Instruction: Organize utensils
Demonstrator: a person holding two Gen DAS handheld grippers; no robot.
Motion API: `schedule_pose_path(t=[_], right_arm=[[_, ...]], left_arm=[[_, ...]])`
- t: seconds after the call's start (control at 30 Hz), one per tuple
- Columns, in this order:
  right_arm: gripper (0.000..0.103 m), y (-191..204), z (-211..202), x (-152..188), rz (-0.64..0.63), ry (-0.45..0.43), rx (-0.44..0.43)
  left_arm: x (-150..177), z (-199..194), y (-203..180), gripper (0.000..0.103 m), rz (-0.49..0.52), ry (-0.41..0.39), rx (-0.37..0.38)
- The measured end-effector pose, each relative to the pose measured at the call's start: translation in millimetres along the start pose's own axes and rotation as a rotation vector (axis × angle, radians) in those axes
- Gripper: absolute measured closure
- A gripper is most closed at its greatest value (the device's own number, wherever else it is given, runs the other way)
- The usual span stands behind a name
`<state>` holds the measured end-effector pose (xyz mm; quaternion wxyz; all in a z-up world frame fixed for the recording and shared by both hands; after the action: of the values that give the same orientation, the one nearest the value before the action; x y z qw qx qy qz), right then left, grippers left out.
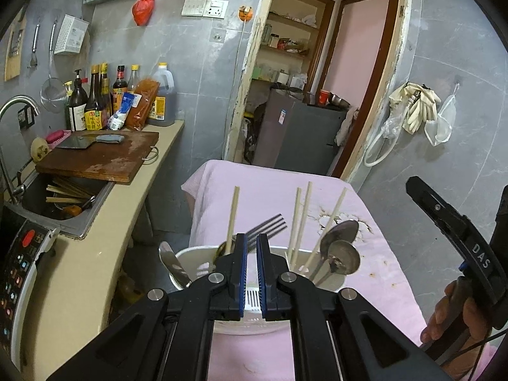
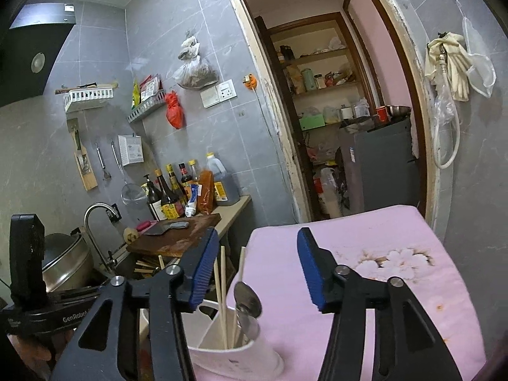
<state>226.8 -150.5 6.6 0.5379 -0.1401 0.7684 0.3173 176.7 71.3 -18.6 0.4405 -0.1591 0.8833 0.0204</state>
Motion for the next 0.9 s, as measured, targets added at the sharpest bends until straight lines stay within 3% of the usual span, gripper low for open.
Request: schedule_pose_path(t=[0.27, 0.4, 0.5, 0.53, 0.73, 0.9], right_arm=[[0.051, -11.0, -36.8, 1.6, 0.009, 0.001, 0.022], [0.047, -17.2, -53.3, 4.8, 0.011, 0.008, 0.037], [0.044, -20.8, -65.5, 6.7, 0.006, 0.014, 0.05], [0.043, -22.0, -70.1, 7.7, 0.005, 0.016, 0.056], [0.032, -28.4, -100.6, 13.8, 0.008, 0.025, 0.089], [0.022, -27.0, -122.1, 21.1, -0.005, 0.047, 0.108]], left_arm=[[11.2, -17.0, -12.8, 0.096, -0.003, -0.003, 0.007], [18.5, -27.1, -21.3, 0.09, 0.001, -0.009, 0.008], [23.9, -36.5, -26.7, 0.061, -0.006, -0.027, 0.012], [25.7, -41.0, -28.8, 0.056, -0.006, -0.043, 0.011], [37.3, -60.6, -37.3, 0.046, -0.019, -0.065, 0.025], [49.0, -79.6, -40.2, 0.025, -0.017, -0.096, 0.023]])
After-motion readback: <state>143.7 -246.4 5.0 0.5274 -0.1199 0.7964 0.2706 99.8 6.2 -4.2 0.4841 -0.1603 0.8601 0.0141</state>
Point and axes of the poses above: each gripper's, at about its wrist camera, not at the fingertips, and z roughly the way its jaws point, y to its left, x to its underside, the point moved 2 cm from there along z, roughly the way its jaws point, and after that the axes turned 11 degrees about -x, right-handed, at the moved point
